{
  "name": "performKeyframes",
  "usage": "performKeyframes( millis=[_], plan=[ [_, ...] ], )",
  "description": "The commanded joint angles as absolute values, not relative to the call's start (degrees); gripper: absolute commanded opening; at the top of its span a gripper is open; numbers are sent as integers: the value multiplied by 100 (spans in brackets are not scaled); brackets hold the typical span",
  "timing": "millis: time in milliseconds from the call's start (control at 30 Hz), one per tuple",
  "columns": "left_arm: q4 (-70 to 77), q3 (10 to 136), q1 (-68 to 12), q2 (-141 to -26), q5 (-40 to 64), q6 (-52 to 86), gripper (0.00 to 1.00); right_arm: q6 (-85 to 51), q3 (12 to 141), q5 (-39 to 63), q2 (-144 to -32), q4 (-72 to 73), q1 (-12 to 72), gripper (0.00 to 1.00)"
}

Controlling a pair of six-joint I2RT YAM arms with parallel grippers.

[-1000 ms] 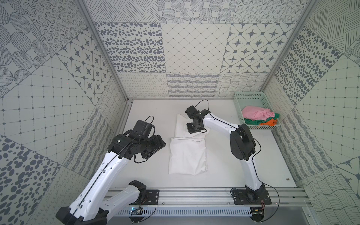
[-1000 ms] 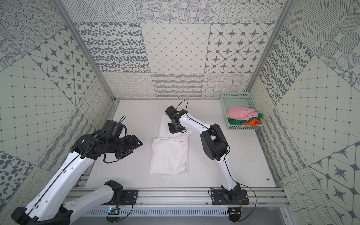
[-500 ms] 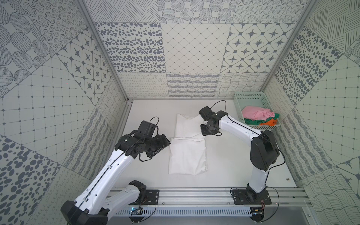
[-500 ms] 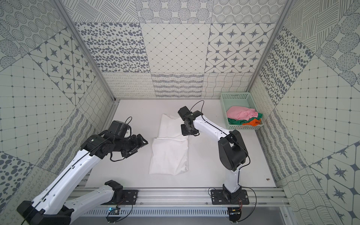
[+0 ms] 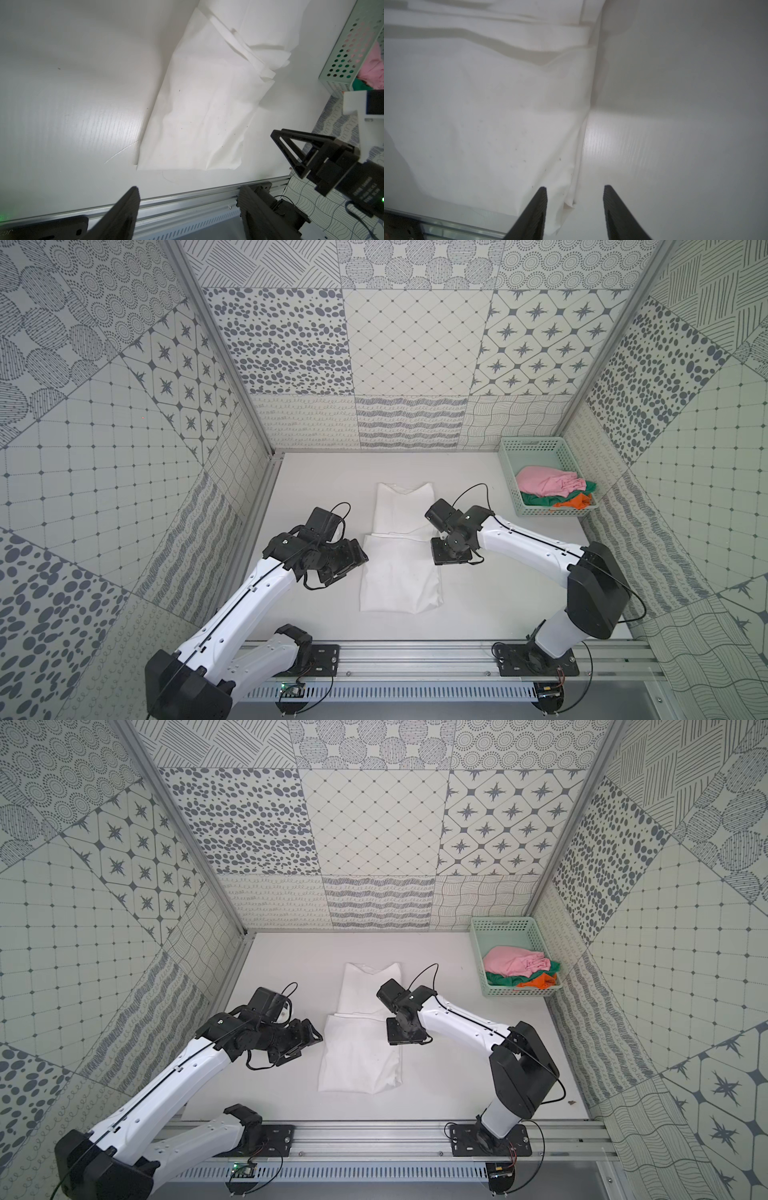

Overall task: Fold and stack t-shirts
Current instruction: Adjust the T-shirt at the center of the board.

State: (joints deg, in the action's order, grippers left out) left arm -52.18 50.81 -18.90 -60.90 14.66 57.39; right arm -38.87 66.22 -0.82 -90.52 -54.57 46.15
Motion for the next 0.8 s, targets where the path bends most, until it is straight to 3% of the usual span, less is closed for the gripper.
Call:
performKeyframes(
  millis=[0, 67, 333, 767],
  plan=[
    [-5576, 4622, -1902, -6232, 2081, 5402, 76, -4501, 6225, 180, -8621, -5391, 4801, 48],
    [-5614, 4365, -1905, -6285, 2216, 5280, 76, -4640, 5992, 422, -8450, -5325, 4891, 53],
    [-5433, 3722, -1915, -5946, 2276, 5397, 76, -4956, 5458, 757, -7868, -5081, 5018, 52],
    [-5375, 3729, -1924, -5867, 2136, 5534, 77, -5379, 5390, 987, -8805, -3998, 5799, 46]
  ],
)
